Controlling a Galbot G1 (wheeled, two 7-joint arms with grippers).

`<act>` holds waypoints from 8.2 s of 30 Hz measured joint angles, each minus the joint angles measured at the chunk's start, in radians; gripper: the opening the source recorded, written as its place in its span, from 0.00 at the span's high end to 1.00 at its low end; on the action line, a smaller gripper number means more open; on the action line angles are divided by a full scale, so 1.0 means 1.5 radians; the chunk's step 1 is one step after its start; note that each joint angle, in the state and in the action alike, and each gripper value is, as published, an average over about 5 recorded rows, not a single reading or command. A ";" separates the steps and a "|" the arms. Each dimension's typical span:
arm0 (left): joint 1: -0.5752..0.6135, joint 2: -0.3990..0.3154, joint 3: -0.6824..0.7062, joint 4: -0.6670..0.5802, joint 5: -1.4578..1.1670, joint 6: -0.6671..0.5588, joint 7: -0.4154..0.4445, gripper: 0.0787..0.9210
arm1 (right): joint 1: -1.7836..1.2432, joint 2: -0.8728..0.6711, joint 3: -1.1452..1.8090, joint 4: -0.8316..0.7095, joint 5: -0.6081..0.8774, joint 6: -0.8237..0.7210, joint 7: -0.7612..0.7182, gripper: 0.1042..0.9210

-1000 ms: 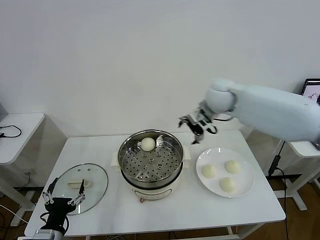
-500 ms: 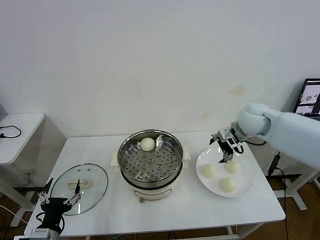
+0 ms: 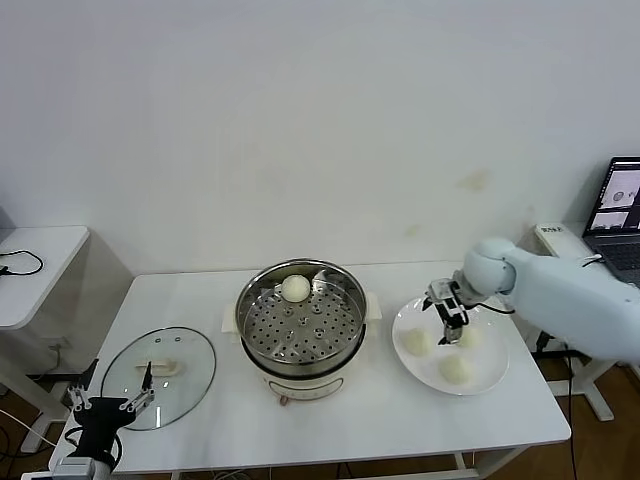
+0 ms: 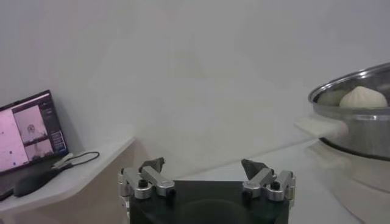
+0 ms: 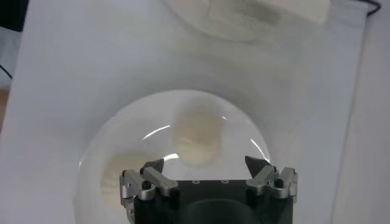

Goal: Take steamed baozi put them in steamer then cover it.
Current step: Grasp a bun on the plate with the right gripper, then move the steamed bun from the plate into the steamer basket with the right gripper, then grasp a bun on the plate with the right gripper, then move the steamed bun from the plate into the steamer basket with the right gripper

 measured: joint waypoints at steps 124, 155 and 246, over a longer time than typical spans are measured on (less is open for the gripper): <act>0.007 -0.016 -0.018 -0.031 -0.010 0.002 0.000 0.12 | 0.208 0.399 -0.136 -0.030 0.383 -0.304 0.149 0.12; 0.007 -0.024 0.020 -0.031 0.028 0.005 0.000 0.12 | 0.139 -0.167 -0.069 0.226 0.078 -0.083 -0.050 0.12; 0.025 -0.025 -0.020 -0.042 0.026 0.003 -0.001 0.12 | 0.227 0.122 -0.057 0.124 0.169 -0.038 0.003 0.35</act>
